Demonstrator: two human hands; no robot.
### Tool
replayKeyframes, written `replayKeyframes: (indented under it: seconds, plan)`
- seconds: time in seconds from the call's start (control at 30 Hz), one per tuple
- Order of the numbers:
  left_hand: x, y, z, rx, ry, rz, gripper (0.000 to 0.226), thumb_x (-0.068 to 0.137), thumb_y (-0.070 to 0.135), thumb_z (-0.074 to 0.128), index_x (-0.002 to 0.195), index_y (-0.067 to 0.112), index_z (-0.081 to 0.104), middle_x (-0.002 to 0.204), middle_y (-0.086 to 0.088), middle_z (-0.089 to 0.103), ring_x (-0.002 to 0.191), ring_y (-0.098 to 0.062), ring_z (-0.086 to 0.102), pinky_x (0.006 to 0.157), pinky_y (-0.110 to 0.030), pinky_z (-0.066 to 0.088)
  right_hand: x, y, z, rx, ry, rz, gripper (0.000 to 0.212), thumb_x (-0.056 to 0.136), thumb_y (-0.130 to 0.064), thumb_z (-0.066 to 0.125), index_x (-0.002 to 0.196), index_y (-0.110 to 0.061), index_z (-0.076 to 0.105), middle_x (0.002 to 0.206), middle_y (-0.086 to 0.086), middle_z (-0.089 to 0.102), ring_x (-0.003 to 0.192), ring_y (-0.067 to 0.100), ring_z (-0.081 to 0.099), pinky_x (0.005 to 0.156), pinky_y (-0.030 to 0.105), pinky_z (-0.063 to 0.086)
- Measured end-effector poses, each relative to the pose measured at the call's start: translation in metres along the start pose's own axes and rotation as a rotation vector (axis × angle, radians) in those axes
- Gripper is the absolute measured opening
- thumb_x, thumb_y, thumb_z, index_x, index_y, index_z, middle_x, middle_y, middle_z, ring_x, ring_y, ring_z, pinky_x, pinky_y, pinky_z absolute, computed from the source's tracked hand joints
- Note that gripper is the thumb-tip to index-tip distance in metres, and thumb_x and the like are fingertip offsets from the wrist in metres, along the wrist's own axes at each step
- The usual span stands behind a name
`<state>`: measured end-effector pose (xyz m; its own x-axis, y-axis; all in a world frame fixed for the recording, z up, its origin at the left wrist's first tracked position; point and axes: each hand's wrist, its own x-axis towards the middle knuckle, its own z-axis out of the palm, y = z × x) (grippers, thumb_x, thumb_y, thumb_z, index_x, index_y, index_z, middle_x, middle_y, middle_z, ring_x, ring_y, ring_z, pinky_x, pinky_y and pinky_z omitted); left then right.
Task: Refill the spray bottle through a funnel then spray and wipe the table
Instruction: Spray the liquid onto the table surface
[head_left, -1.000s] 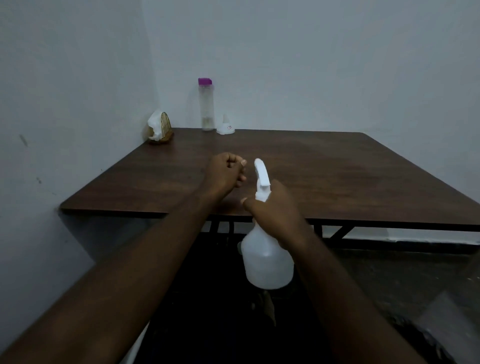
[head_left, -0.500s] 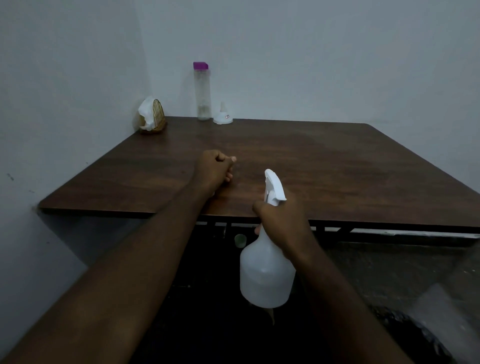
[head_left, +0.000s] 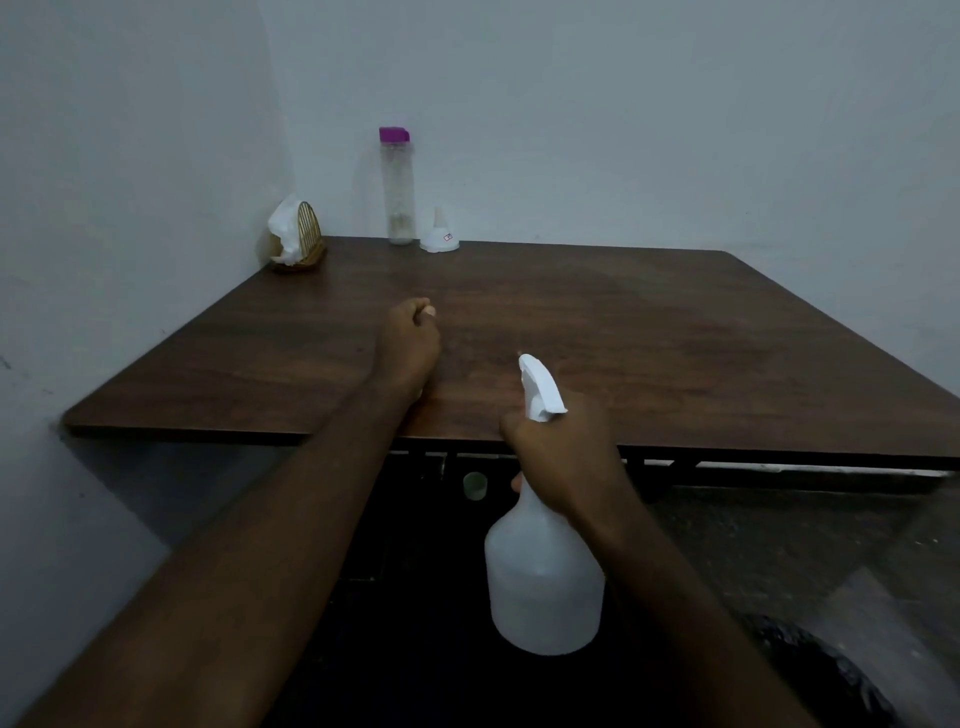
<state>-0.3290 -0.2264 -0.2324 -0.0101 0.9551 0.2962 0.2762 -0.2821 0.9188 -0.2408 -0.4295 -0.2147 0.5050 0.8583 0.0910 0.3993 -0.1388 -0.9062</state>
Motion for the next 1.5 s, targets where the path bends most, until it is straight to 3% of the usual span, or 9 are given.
replayKeyframes:
  seconds: [0.1, 0.2, 0.4, 0.53, 0.7, 0.9, 1.17, 1.33, 1.5]
  plan:
    - [0.0, 0.001, 0.001, 0.027, 0.011, -0.007, 0.025, 0.102, 0.024, 0.04, 0.104, 0.021, 0.065, 0.102, -0.002, 0.063, 0.092, -0.015, 0.057, 0.088, -0.03, 0.046, -0.003, 0.001, -0.003, 0.021, -0.043, 0.061, 0.017, 0.079, -0.009, 0.057, 0.082, 0.008, 0.056, 0.07, 0.026, 0.062, 0.069, 0.042, 0.07, 0.055, 0.033, 0.047]
    - [0.001, -0.002, 0.002, 0.024, 0.029, 0.022, 0.033, 0.101, 0.027, 0.038, 0.071, 0.022, 0.05, 0.075, -0.001, 0.055, 0.068, -0.014, 0.049, 0.067, -0.031, 0.04, -0.007, -0.001, -0.01, 0.057, -0.086, 0.066, 0.008, 0.081, -0.005, 0.055, 0.074, -0.003, 0.053, 0.058, 0.012, 0.052, 0.052, 0.028, 0.064, 0.046, 0.023, 0.044]
    - [0.0, -0.001, 0.001, 0.017, 0.013, 0.019, 0.036, 0.101, 0.029, 0.038, 0.078, 0.011, 0.057, 0.071, -0.003, 0.054, 0.066, -0.016, 0.049, 0.063, -0.031, 0.039, -0.01, 0.0, -0.014, 0.025, -0.103, 0.03, 0.011, 0.078, -0.004, 0.054, 0.082, 0.007, 0.057, 0.054, 0.013, 0.059, 0.046, 0.022, 0.061, 0.051, 0.03, 0.048]
    - [0.0, 0.0, 0.001, 0.065, -0.043, 0.041, 0.034, 0.102, 0.03, 0.038, 0.075, 0.015, 0.052, 0.07, -0.002, 0.052, 0.063, -0.014, 0.048, 0.058, -0.03, 0.037, -0.017, 0.005, -0.02, 0.049, -0.121, 0.109, 0.004, 0.079, -0.001, 0.054, 0.08, 0.0, 0.058, 0.057, 0.016, 0.06, 0.047, 0.021, 0.059, 0.05, 0.029, 0.048]
    - [0.004, 0.004, 0.008, 0.125, -0.113, 0.068, 0.04, 0.1, 0.033, 0.037, 0.083, 0.006, 0.059, 0.074, -0.005, 0.059, 0.071, -0.022, 0.056, 0.071, -0.036, 0.046, -0.019, 0.004, -0.028, 0.063, -0.18, 0.129, 0.008, 0.084, -0.005, 0.057, 0.09, -0.008, 0.061, 0.066, 0.016, 0.064, 0.045, 0.015, 0.062, 0.048, 0.026, 0.052]
    - [0.006, 0.012, 0.019, 0.193, -0.15, 0.136, 0.038, 0.102, 0.03, 0.034, 0.079, 0.01, 0.055, 0.079, -0.009, 0.059, 0.08, -0.027, 0.058, 0.077, -0.037, 0.046, -0.015, 0.005, -0.032, -0.011, -0.087, 0.115, 0.008, 0.078, -0.009, 0.059, 0.075, -0.006, 0.051, 0.078, 0.025, 0.069, 0.065, 0.033, 0.068, 0.068, 0.05, 0.059]
    - [0.019, 0.008, 0.023, 0.176, -0.137, 0.116, 0.041, 0.102, 0.032, 0.033, 0.079, 0.006, 0.057, 0.075, -0.007, 0.057, 0.079, -0.028, 0.058, 0.077, -0.038, 0.046, -0.013, 0.01, -0.035, -0.008, -0.112, 0.13, 0.014, 0.08, -0.008, 0.058, 0.094, -0.007, 0.061, 0.064, 0.015, 0.067, 0.05, 0.018, 0.065, 0.056, 0.033, 0.055]
    - [0.02, 0.004, 0.022, 0.102, -0.123, 0.07, 0.041, 0.102, 0.033, 0.034, 0.088, 0.005, 0.06, 0.078, -0.005, 0.058, 0.077, -0.022, 0.055, 0.072, -0.035, 0.043, -0.011, 0.017, -0.035, -0.021, -0.039, 0.146, 0.024, 0.076, -0.007, 0.057, 0.095, 0.008, 0.06, 0.078, 0.03, 0.068, 0.059, 0.028, 0.062, 0.059, 0.038, 0.05]
    - [0.021, 0.003, 0.022, 0.083, -0.097, 0.062, 0.033, 0.102, 0.032, 0.035, 0.09, 0.014, 0.059, 0.082, -0.001, 0.057, 0.075, -0.014, 0.049, 0.067, -0.029, 0.036, -0.01, 0.017, -0.034, -0.055, -0.045, 0.077, 0.019, 0.077, -0.007, 0.057, 0.088, 0.008, 0.059, 0.073, 0.028, 0.066, 0.06, 0.034, 0.066, 0.055, 0.035, 0.049]
